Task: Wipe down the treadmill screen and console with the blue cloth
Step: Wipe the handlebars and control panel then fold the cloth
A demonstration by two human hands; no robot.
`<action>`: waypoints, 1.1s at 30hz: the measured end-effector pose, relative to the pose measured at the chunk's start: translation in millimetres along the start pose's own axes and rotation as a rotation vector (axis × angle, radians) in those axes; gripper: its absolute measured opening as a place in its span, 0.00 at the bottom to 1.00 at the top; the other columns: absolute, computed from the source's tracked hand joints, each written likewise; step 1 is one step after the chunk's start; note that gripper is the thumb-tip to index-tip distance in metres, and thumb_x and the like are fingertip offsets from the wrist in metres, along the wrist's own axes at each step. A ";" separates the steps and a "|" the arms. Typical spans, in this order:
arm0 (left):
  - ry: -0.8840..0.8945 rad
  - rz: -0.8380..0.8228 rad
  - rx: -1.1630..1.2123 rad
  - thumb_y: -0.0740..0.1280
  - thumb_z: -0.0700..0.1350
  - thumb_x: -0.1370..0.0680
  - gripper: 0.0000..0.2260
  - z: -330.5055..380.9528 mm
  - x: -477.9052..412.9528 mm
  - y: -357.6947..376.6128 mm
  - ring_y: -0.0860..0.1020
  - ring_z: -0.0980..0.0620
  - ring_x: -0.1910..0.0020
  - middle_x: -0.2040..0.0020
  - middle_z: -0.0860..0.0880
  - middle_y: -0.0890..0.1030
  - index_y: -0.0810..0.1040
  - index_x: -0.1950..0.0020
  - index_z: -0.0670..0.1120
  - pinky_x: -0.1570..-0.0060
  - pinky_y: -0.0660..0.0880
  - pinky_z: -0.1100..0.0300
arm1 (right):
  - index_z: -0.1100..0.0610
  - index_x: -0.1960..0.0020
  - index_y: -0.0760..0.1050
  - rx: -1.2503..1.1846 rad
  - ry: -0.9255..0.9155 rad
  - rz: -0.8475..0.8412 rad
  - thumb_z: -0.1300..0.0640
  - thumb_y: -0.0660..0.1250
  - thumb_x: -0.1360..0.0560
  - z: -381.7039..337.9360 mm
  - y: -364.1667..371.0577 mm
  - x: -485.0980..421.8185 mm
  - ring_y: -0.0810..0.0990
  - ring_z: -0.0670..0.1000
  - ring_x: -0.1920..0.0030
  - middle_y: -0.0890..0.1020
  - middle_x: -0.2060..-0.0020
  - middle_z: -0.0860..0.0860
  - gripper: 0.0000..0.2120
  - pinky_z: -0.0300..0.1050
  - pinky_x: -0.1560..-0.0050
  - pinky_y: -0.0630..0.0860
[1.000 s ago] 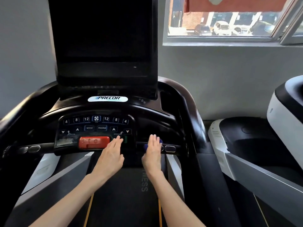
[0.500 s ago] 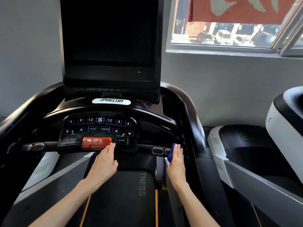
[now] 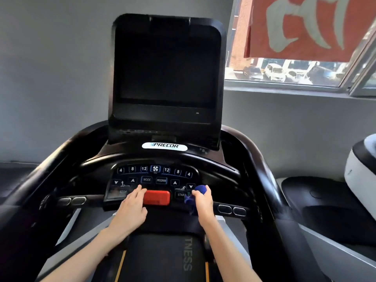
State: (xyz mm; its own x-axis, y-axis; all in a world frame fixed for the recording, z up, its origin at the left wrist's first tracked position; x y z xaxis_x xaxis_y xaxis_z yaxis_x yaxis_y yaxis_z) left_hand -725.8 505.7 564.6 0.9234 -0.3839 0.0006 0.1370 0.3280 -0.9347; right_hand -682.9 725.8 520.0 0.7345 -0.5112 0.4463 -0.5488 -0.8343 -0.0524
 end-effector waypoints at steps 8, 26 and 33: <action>-0.029 0.055 0.096 0.60 0.36 0.24 0.26 -77.6 -13.5 -28.5 0.61 0.50 0.27 0.24 0.47 0.60 0.62 0.26 0.44 0.29 0.59 0.58 | 0.54 0.34 0.68 0.326 -0.133 0.114 0.57 0.64 0.30 -82.3 31.2 -34.7 0.76 0.59 0.43 0.77 0.42 0.59 0.25 0.50 0.42 0.71; -0.268 0.125 0.076 0.64 0.36 0.28 0.20 -210.9 -18.7 -81.3 0.72 0.45 0.37 0.39 0.47 0.75 0.69 0.36 0.44 0.35 0.65 0.50 | 0.63 0.40 0.74 1.324 -1.018 -0.342 0.61 0.63 0.32 -46.8 325.8 42.5 0.73 0.59 0.42 0.79 0.45 0.59 0.20 0.47 0.30 0.56; -0.351 0.143 0.147 0.62 0.31 0.29 0.23 -254.9 5.3 -87.0 0.72 0.42 0.37 0.37 0.43 0.74 0.69 0.35 0.41 0.39 0.67 0.53 | 0.62 0.32 0.65 0.968 -0.964 -0.222 0.66 0.59 0.29 1.2 343.1 69.3 0.66 0.54 0.33 0.71 0.38 0.55 0.25 0.53 0.24 0.46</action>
State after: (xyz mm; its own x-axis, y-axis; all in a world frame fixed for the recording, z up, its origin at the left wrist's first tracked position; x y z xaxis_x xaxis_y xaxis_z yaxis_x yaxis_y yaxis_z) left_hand -824.2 255.1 555.3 0.9997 -0.0156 0.0198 0.0249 0.4865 -0.8733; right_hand -819.8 403.8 531.9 0.9698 0.0417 -0.2402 -0.1837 -0.5228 -0.8324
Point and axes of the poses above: each hand's wrist, its own x-axis away from the middle knuckle, its own y-axis out of the palm, z = x × y, the point moved 5 cm from there along -x, towards the middle knuckle
